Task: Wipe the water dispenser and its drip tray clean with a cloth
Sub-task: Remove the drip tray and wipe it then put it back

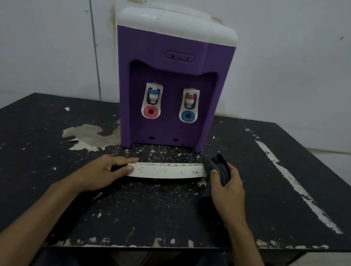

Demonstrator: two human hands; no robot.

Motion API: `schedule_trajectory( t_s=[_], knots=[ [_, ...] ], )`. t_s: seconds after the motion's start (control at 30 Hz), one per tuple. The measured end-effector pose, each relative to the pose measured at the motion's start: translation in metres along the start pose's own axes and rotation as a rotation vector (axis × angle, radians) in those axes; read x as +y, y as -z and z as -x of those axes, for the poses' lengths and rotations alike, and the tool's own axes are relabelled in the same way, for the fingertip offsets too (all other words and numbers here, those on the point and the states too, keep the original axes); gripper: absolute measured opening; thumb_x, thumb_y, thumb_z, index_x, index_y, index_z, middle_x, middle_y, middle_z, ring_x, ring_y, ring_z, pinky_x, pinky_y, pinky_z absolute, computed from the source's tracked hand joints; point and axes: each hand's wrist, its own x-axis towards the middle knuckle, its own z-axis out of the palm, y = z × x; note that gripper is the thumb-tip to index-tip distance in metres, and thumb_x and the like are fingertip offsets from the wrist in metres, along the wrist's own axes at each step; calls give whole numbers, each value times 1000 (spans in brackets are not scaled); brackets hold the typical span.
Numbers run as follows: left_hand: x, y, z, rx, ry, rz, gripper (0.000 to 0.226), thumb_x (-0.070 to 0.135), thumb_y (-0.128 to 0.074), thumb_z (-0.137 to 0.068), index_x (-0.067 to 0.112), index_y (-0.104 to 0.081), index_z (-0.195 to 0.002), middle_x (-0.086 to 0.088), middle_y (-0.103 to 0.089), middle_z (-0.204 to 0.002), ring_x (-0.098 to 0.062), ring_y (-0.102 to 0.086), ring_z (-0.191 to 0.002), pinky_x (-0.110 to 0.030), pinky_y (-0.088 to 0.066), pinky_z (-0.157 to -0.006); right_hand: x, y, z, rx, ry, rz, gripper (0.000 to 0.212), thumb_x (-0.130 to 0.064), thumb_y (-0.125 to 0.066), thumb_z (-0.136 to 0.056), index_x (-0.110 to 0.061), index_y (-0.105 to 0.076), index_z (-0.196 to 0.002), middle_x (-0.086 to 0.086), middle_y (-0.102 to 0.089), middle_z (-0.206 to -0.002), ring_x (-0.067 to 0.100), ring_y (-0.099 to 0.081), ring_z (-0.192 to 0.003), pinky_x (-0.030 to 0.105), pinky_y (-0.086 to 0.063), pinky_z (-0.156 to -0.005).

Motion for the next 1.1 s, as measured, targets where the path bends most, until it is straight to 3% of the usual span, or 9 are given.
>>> schedule_trajectory(
  t_s=[0.1, 0.23, 0.37, 0.5, 0.67, 0.83, 0.93, 1.03, 1.1],
  knots=[
    [-1, 0, 3, -32, -18, -76, 64, 59, -62, -82, 45, -47, -143, 30, -52, -134, 18, -49, -116, 2, -35, -90, -2, -5, 0, 30, 19, 51, 37, -29, -58, -98, -24, -50, -134, -19, -62, -97, -7, -58, -79, 5, -42, -58],
    [-4, -9, 3, 61, -59, -100, 68, 32, -78, -85, 33, -48, -146, 21, -49, -138, 4, -44, -129, 8, -29, -88, -2, -10, 1, 44, 38, 94, 32, -28, -58, -97, -21, -55, -128, -14, -65, -95, -1, -62, -83, 9, -43, -63],
    [-8, -12, 2, 105, -107, -111, 65, 28, -78, -85, 29, -52, -143, 17, -51, -138, 2, -45, -129, 8, -27, -93, -2, -14, 2, 57, 59, 136, 25, -28, -59, -96, -21, -55, -120, -6, -67, -96, 9, -65, -83, 23, -49, -68],
    [-10, -11, 1, 106, -113, -80, 62, 29, -79, -83, 34, -54, -140, 20, -54, -136, 14, -50, -119, 4, -32, -94, -5, -24, 16, 46, 165, 204, 19, -30, -61, -94, -24, -46, -104, -2, -64, -88, 15, -63, -75, 34, -53, -64],
    [-11, -12, 1, 132, -125, -69, 60, 27, -80, -83, 34, -56, -138, 30, -53, -127, 31, -44, -110, 5, -33, -90, -8, -33, 28, -2, 247, 273, 19, -31, -61, -93, -27, -43, -96, -4, -59, -85, 12, -59, -74, 32, -50, -61],
    [-11, -13, 1, 150, -140, -41, 61, 24, -81, -82, 35, -58, -137, 34, -53, -123, 29, -46, -112, 4, -34, -91, -8, -19, 20, 145, 121, 330, 32, -27, -60, -94, -22, -40, -118, 1, -63, -93, 16, -58, -72, 33, -44, -62],
    [-12, -14, 1, 151, -138, -24, 60, 22, -81, -82, 38, -58, -134, 36, -52, -123, 30, -45, -112, 5, -33, -92, -10, -27, 27, 56, 160, 354, 48, -28, -61, -94, -20, -40, -136, 0, -63, -107, 17, -60, -88, 34, -51, -74],
    [-11, -13, 1, 152, -125, -17, 58, 23, -81, -81, 41, -59, -132, 37, -53, -122, 30, -46, -111, 5, -34, -91, -10, -26, 33, -15, 177, 299, 45, -31, -62, -93, -24, -48, -135, -5, -64, -112, 13, -62, -98, 35, -55, -83],
    [-10, -12, 0, 151, -116, -18, 57, 24, -81, -82, 43, -58, -130, 38, -53, -120, 33, -45, -107, 6, -33, -89, -8, -18, 27, 27, 155, 277, 33, -29, -63, -92, -25, -55, -124, -5, -67, -101, 14, -64, -90, 34, -54, -76]
  ],
)
